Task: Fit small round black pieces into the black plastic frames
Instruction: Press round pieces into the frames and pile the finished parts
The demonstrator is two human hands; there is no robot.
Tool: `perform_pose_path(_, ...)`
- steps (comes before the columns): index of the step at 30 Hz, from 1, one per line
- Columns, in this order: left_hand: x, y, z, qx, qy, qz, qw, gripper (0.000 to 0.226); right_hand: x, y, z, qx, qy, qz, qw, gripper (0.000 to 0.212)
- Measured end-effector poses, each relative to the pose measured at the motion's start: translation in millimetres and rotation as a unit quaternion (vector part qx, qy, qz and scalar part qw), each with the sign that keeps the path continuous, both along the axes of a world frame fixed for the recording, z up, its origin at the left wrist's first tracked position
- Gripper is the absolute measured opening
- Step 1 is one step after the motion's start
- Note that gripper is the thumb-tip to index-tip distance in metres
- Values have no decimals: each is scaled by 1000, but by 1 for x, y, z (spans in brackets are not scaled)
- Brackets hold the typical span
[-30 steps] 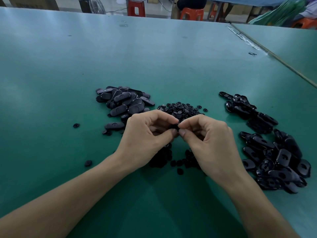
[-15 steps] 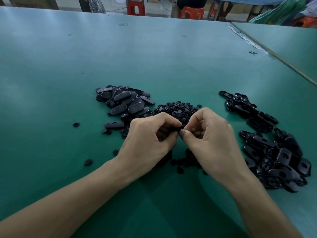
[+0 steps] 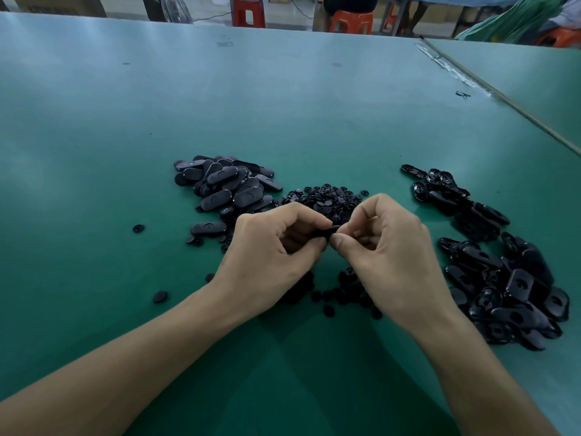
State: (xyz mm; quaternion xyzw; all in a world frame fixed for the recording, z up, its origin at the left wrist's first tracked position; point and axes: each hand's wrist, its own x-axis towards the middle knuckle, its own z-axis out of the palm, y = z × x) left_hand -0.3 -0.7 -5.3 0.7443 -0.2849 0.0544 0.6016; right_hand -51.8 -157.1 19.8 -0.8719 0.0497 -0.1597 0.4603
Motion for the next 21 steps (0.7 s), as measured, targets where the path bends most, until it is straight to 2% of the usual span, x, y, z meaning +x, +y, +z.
perform_pose_path(6,0,0,-1,81,-84,25,993,23,-1,-2,3,-14,33,10,999,30)
perform_pose_path(11,1,0,-1,64,-88,28,994,21,-1,1,2,34,29,1,999,35)
perform_pose_path(16,-1,0,0,10,0,22,1000,27,0,4,0,100,17,-19,995,34)
perform_pose_path(21,-1,0,2,-13,43,16,999,27,0,4,0,100,17,-3,995,31)
